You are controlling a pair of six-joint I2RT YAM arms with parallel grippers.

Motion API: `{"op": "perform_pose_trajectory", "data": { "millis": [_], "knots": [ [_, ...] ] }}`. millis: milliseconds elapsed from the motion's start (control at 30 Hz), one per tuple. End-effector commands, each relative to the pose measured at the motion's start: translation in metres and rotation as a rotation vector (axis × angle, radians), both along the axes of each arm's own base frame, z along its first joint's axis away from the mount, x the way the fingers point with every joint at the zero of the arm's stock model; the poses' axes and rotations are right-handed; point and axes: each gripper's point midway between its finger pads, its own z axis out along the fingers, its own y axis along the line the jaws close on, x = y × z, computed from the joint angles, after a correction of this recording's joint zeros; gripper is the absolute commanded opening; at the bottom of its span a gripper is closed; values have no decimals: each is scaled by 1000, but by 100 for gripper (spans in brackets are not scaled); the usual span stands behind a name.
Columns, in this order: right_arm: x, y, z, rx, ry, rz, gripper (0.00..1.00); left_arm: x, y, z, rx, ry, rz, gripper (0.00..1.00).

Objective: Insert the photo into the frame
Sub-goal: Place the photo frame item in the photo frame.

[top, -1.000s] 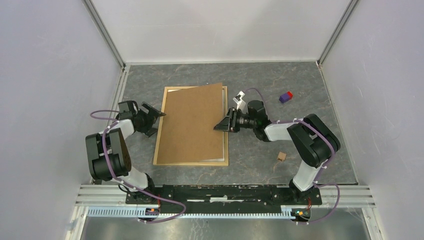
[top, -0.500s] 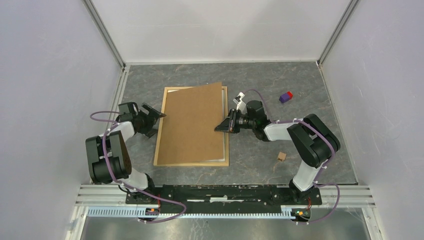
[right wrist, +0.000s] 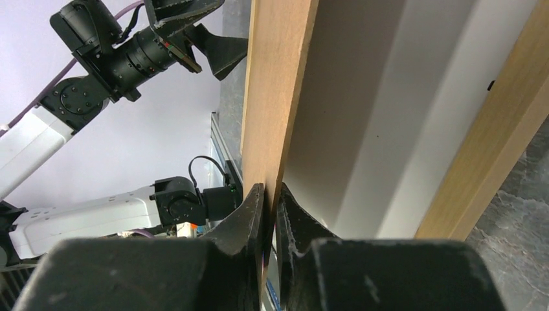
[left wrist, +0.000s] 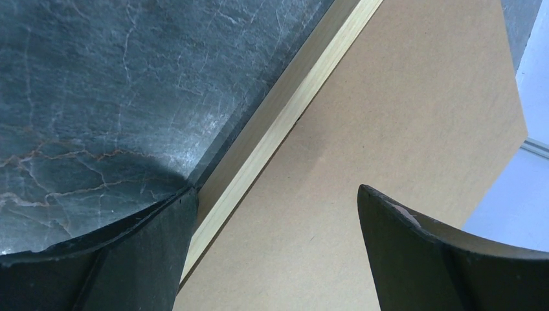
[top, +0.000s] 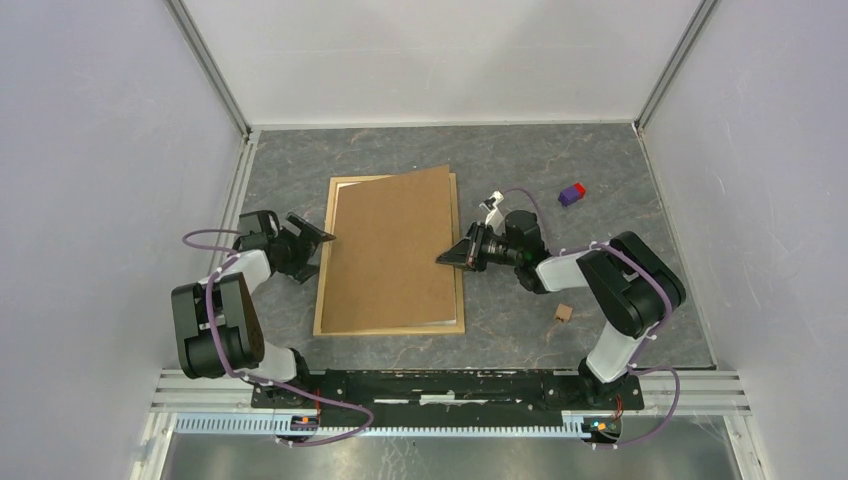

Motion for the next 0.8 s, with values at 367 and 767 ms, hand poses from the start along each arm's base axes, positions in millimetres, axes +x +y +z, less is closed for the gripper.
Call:
{"op": "perform_pose_trajectory", "data": {
  "millis": [367, 767],
  "knots": [
    [19, -2, 31, 33, -151, 20, 0, -19, -6, -10, -22, 75, 20, 100],
    [18, 9, 10, -24, -131, 65, 0, -22, -12, -16, -61, 92, 27, 100]
  ]
}}
